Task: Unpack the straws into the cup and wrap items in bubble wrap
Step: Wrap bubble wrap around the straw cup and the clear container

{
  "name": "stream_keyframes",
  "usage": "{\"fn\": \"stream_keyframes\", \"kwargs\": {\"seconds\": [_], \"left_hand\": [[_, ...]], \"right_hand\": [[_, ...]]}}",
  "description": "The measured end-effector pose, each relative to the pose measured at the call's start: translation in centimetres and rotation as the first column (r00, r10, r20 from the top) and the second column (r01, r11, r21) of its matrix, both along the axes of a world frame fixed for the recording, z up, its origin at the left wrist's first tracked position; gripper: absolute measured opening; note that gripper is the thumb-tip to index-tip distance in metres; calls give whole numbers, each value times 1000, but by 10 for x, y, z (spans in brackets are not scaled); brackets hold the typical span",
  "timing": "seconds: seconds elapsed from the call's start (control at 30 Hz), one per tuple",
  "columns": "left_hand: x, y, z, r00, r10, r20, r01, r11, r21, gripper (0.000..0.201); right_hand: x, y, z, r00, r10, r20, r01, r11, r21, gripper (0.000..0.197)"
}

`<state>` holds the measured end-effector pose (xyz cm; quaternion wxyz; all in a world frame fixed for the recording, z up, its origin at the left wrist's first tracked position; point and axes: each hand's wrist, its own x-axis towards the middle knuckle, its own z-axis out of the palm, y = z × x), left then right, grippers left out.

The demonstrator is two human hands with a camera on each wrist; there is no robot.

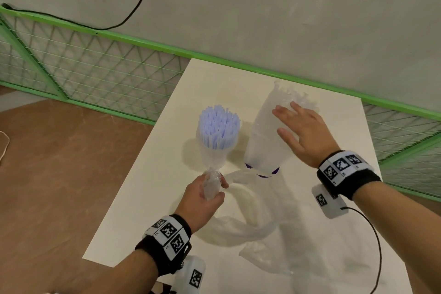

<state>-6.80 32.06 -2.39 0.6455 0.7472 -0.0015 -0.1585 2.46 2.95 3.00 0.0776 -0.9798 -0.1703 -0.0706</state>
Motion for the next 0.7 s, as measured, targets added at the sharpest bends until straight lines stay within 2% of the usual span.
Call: {"fn": "stream_keyframes", "kwargs": {"seconds": [0.2, 0.33, 0.47, 0.57, 0.63, 0.7], "left_hand": [[-1, -1, -1, 1000, -14, -6, 14, 999, -29, 16], [-1, 0, -3, 1000, -13, -13, 13, 1000, -19, 20], [-2, 3, -5, 1000, -18, 6, 18, 1000, 10, 22], [-2, 3, -5, 1000, -18, 2, 18, 1000, 19, 21], [-2, 2, -4, 1000, -12, -4, 12, 1000, 11, 21], [-2, 2, -4, 1000, -10, 0, 10, 1000, 17, 21]], "right_hand": [[-4, 8, -6, 997, -64, -32, 60, 991, -117, 67], [11, 21, -1, 993, -117, 28, 120, 983, -142, 69], [28, 33, 2, 993, -112, 26, 115, 984, -138, 63], [31, 40, -4, 989, -120, 91, 127, 989, -74, 47], [32, 41, -8, 975, -160, 155, 155, 987, 42, 33], [34, 38, -9, 971, -194, 138, 169, 970, 174, 23]]}}
